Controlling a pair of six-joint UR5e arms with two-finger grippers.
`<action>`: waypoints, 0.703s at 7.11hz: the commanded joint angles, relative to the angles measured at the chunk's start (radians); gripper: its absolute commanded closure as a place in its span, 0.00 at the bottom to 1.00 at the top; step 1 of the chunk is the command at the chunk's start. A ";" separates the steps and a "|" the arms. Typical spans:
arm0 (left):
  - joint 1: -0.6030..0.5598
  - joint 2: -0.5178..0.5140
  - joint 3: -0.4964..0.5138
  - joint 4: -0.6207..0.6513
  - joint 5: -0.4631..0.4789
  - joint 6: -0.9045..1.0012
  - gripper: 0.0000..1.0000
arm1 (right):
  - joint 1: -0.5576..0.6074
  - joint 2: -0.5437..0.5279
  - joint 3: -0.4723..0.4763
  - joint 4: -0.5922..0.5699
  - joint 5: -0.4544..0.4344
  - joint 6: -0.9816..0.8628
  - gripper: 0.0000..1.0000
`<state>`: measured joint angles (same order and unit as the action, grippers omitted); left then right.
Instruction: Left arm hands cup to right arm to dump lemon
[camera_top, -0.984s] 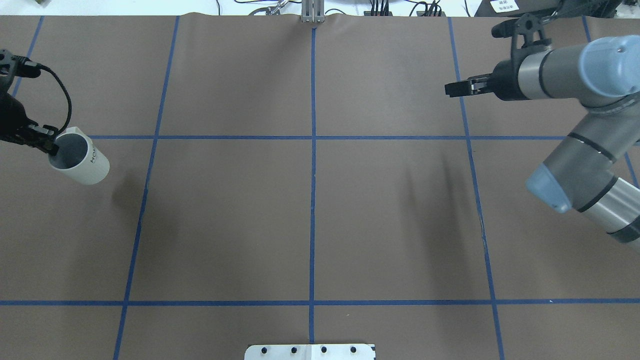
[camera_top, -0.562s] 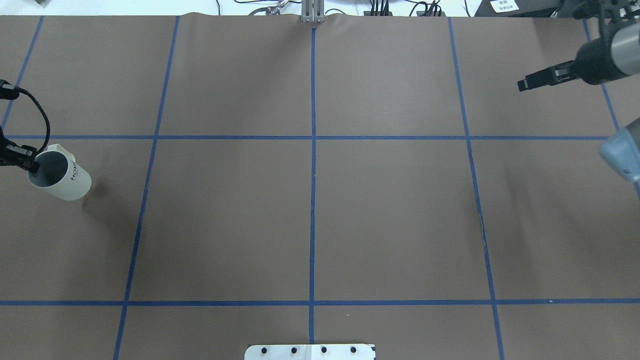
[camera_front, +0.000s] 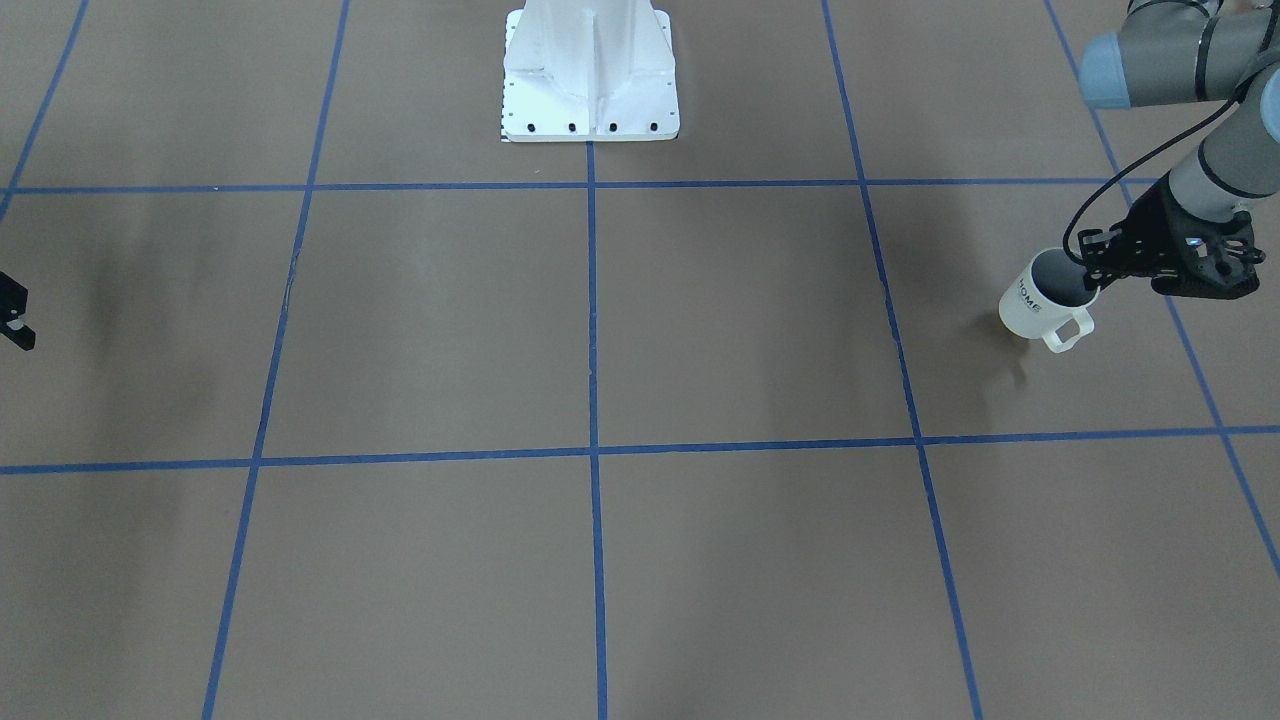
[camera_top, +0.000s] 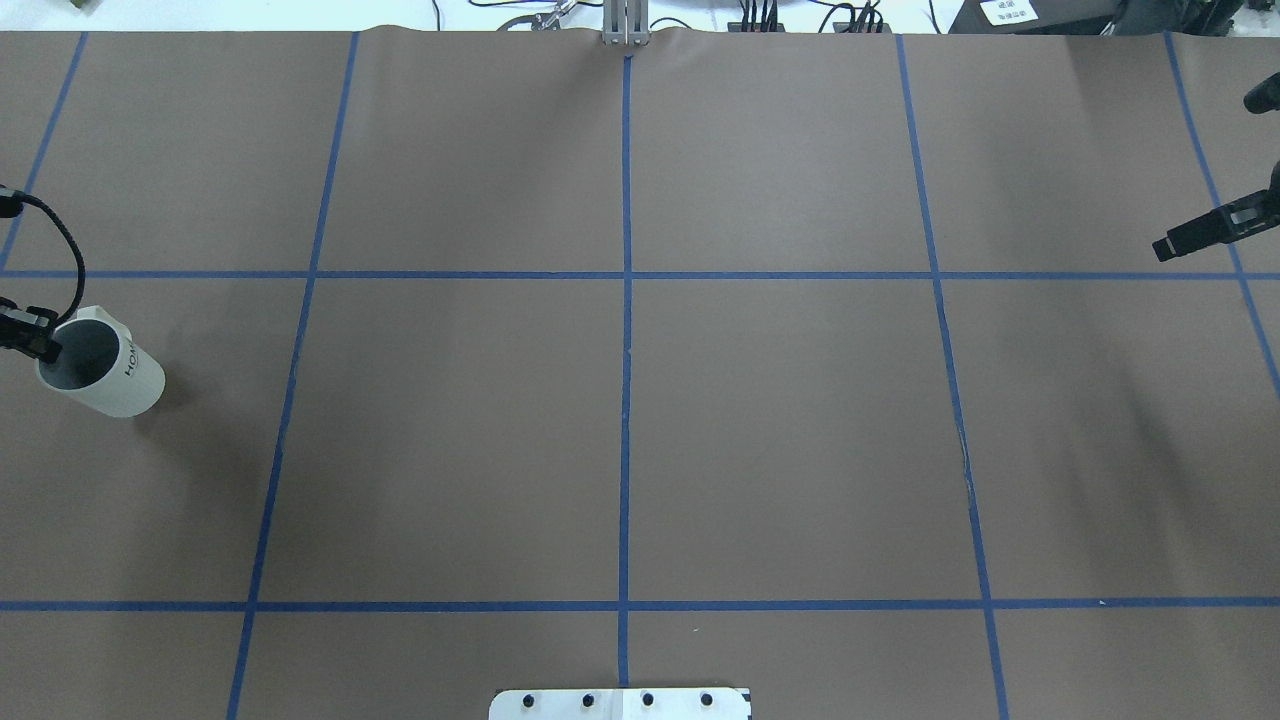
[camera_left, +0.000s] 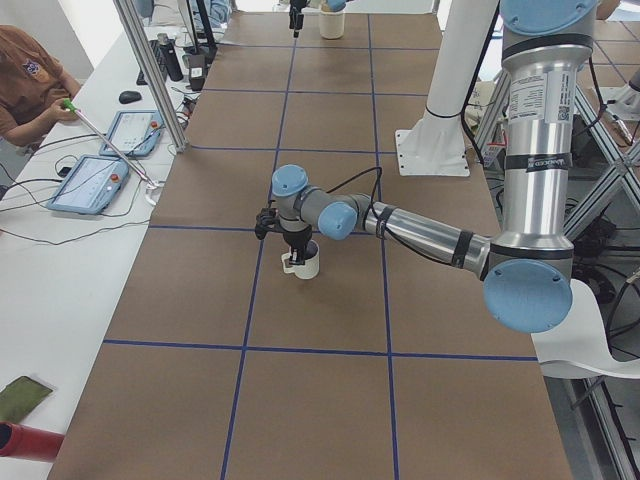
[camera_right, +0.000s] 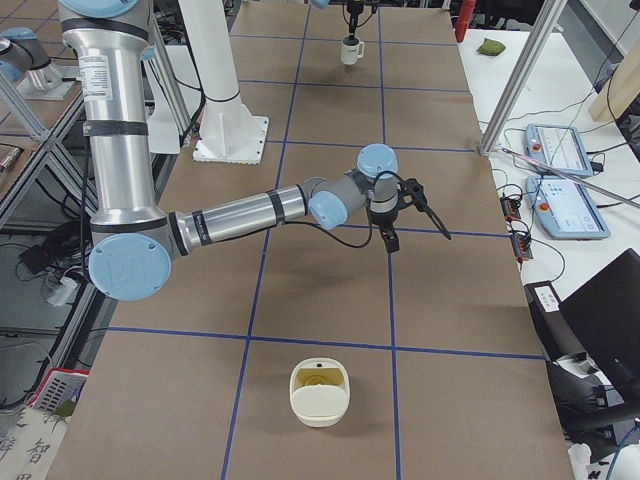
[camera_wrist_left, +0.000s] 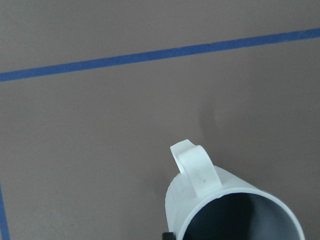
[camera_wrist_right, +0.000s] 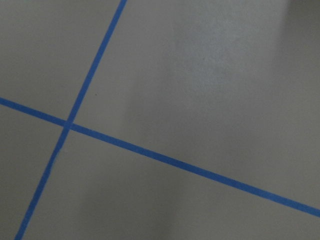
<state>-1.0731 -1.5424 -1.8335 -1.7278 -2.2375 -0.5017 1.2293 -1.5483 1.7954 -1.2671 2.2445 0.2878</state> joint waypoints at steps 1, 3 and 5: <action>0.005 -0.001 0.017 0.002 -0.001 -0.006 1.00 | 0.003 -0.032 0.010 -0.014 -0.005 -0.030 0.01; 0.005 -0.001 0.019 0.002 -0.023 -0.006 1.00 | 0.001 -0.030 0.010 -0.015 -0.005 -0.030 0.01; 0.005 -0.001 0.019 -0.001 -0.036 -0.006 0.25 | -0.002 -0.018 0.010 -0.044 -0.005 -0.029 0.01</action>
<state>-1.0682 -1.5432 -1.8145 -1.7271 -2.2668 -0.5077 1.2292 -1.5748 1.8055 -1.2906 2.2396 0.2582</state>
